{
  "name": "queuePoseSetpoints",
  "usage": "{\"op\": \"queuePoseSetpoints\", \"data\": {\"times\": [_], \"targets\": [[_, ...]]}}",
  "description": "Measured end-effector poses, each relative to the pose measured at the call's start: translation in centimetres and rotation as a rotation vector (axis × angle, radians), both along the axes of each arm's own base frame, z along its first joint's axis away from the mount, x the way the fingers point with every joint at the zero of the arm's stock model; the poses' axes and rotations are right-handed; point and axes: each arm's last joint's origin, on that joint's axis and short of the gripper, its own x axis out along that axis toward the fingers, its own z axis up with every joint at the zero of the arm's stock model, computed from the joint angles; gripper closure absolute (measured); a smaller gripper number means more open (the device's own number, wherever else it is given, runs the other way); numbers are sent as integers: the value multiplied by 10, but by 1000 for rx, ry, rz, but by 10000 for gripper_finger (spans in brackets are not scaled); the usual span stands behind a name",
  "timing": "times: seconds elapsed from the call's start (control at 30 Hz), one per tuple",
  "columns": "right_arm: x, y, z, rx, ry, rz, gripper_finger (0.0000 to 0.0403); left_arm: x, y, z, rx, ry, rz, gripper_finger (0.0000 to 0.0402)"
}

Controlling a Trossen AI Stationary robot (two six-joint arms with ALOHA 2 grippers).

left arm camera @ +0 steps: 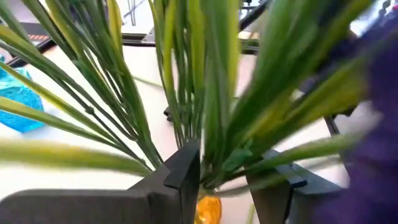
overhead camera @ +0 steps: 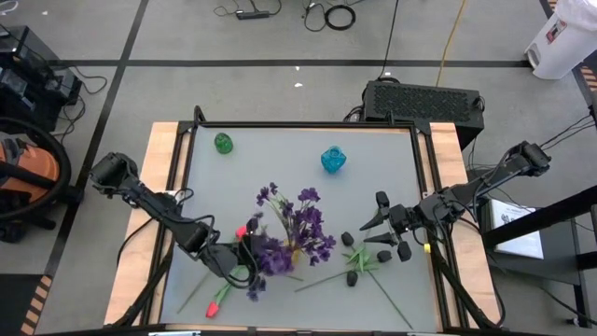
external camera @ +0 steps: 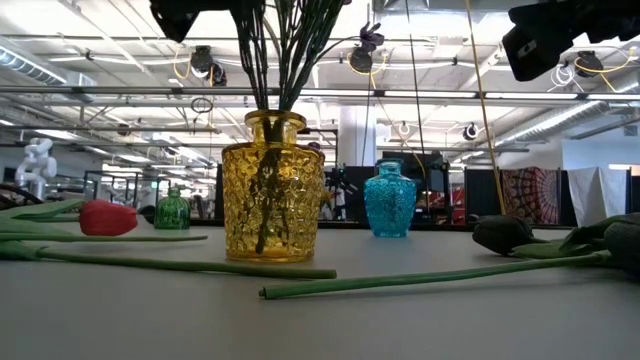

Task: Sort flowers into vase by color
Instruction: Put the violet flower into the yellow vase, then put the bottom black flower into the green vase

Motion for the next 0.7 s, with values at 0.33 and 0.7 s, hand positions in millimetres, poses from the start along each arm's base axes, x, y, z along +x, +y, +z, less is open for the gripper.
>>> {"op": "queuePoseSetpoints", "data": {"times": [0.33, 0.7], "targets": [[0, 0, 0, 31, 10, -6, 261, -23, 0, 13, 14, 50, -34, 276], [0, 0, 0, 41, 18, -4, 261, -55, 9, 27, 48, 148, -92, 276]]}}
